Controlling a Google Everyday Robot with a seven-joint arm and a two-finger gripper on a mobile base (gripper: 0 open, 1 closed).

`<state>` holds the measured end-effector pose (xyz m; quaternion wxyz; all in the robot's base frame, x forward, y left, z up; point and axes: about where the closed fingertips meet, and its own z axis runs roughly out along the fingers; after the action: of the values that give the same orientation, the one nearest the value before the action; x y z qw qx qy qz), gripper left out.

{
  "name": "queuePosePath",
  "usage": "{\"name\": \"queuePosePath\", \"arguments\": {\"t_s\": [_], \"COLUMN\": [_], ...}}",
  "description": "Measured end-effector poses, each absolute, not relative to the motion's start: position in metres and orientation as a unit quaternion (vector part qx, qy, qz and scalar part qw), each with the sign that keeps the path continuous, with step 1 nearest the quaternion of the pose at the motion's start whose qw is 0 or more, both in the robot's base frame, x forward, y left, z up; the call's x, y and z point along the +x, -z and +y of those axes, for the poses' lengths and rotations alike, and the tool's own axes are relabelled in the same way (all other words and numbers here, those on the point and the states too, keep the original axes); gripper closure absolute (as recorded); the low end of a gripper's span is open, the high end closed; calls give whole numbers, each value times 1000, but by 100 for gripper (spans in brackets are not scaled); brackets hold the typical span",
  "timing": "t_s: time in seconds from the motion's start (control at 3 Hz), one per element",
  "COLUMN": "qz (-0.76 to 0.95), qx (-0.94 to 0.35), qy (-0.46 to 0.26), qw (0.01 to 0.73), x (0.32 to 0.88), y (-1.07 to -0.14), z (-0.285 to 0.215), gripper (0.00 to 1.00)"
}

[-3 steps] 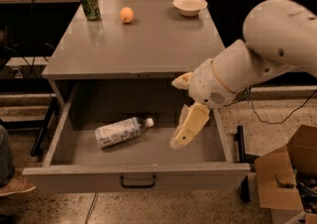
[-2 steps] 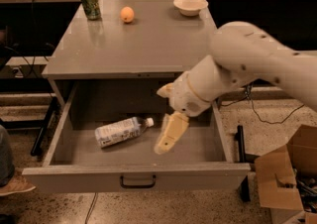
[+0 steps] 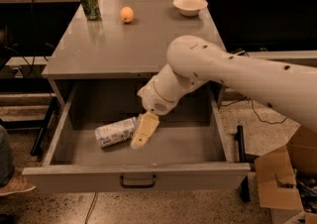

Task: Pick blue plastic bottle from top drawer and place on counter

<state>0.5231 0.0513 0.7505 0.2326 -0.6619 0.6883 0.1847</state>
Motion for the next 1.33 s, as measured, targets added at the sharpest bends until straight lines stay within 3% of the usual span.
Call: {"name": "queuePosePath", "arguments": {"t_s": [1.33], "qz": [683], "qx": [-690], "qy": [-139], "qw": [196], "x": [557], "y": [-658], "z": [140], "gripper": [0]}}
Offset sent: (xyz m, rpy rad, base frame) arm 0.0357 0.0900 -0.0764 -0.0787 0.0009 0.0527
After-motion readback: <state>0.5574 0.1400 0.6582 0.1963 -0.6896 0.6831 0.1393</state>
